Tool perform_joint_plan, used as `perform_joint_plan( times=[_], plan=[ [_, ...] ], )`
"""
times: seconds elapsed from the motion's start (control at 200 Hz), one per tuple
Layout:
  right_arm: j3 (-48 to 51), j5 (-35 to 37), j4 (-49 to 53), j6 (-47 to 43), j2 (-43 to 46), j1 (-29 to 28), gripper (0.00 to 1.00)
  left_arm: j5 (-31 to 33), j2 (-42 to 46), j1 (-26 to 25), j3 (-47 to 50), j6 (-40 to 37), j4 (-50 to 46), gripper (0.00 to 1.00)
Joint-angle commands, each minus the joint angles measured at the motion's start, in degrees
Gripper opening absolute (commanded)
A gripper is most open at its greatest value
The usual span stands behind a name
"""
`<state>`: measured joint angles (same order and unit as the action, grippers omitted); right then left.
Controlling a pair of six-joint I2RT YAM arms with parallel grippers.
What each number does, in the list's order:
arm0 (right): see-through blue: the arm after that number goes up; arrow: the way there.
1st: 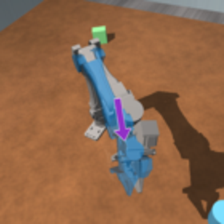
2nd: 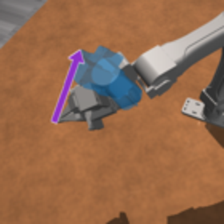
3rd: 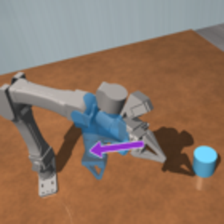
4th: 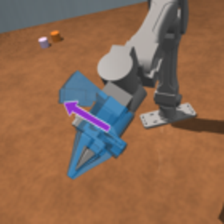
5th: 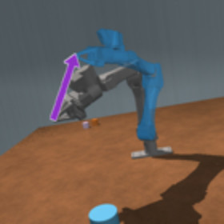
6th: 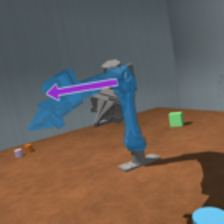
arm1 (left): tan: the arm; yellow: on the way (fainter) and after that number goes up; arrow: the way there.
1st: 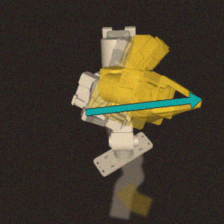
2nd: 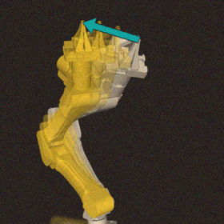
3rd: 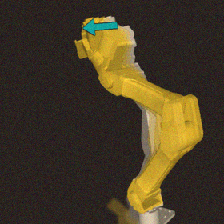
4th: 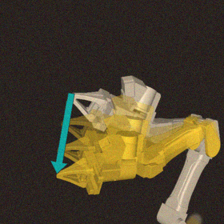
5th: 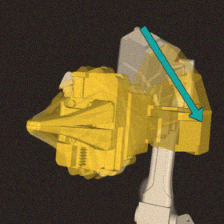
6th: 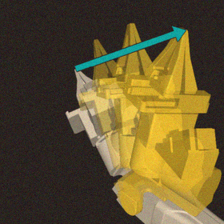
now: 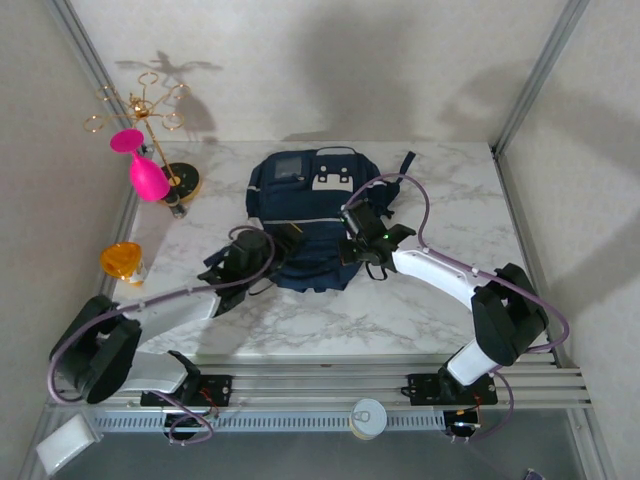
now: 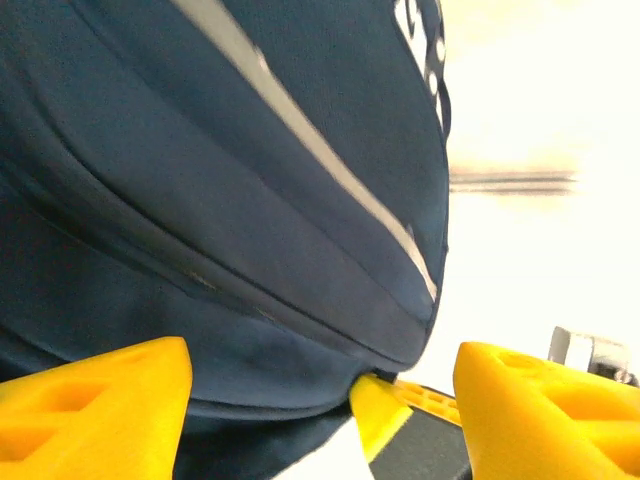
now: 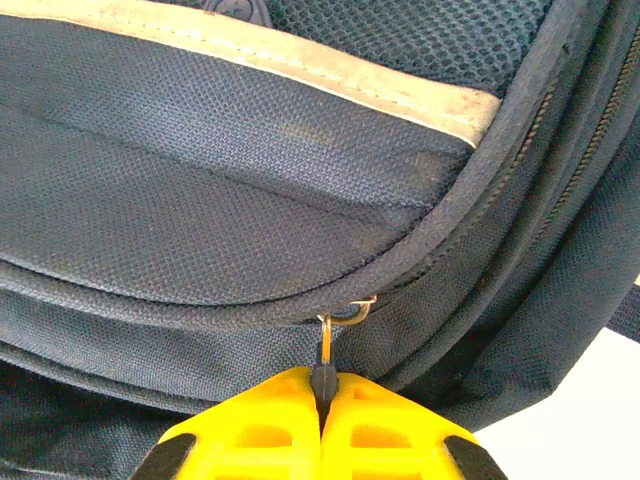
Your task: Pack books, pencil case, and school supplies into a backpack
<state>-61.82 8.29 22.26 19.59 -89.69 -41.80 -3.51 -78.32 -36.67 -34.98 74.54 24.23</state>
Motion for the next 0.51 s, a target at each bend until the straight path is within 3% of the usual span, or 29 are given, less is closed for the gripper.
perform_joint_plan(
  times=[0.0, 0.13, 0.19, 0.23, 0.27, 0.31, 0.501],
  plan=[
    [0.58, -0.63, -3.32, 0.53, -0.22, -1.09, 0.0, 4.93, -6.26, -3.21, -5.91, 7.9, 5.16, 0.66],
    [0.56, 2.24, -1.96, 0.19, -0.3, -1.09, 0.0, 10.03, -13.13, -3.67, -9.29, 9.96, 4.39, 0.49],
    [0.18, 4.31, -0.46, 0.05, -0.47, -1.04, 0.0, 13.57, -14.28, -3.08, -9.9, 8.13, 1.86, 0.31],
    [-0.04, 6.71, 0.95, 0.28, -0.57, -0.95, 0.0, 17.24, -14.39, -2.72, -10.44, 7.02, -1.64, 0.13],
    [-0.21, 8.7, 1.93, 0.2, -0.66, -0.68, 0.0, 19.7, -14.32, -1.89, -10.83, 5.19, -4.45, 0.05],
    [-0.23, 9.93, 2.88, 0.07, -0.72, 0.02, 0.0, 19.77, -14.33, -0.46, -10.91, 4.51, -7.31, 0.0],
    [-0.57, 11.07, 3.76, -2.14, -0.27, 5.62, 0.0, 16.19, -13.14, 4.29, -8.12, -1.17, -9.23, 0.0]
  ],
)
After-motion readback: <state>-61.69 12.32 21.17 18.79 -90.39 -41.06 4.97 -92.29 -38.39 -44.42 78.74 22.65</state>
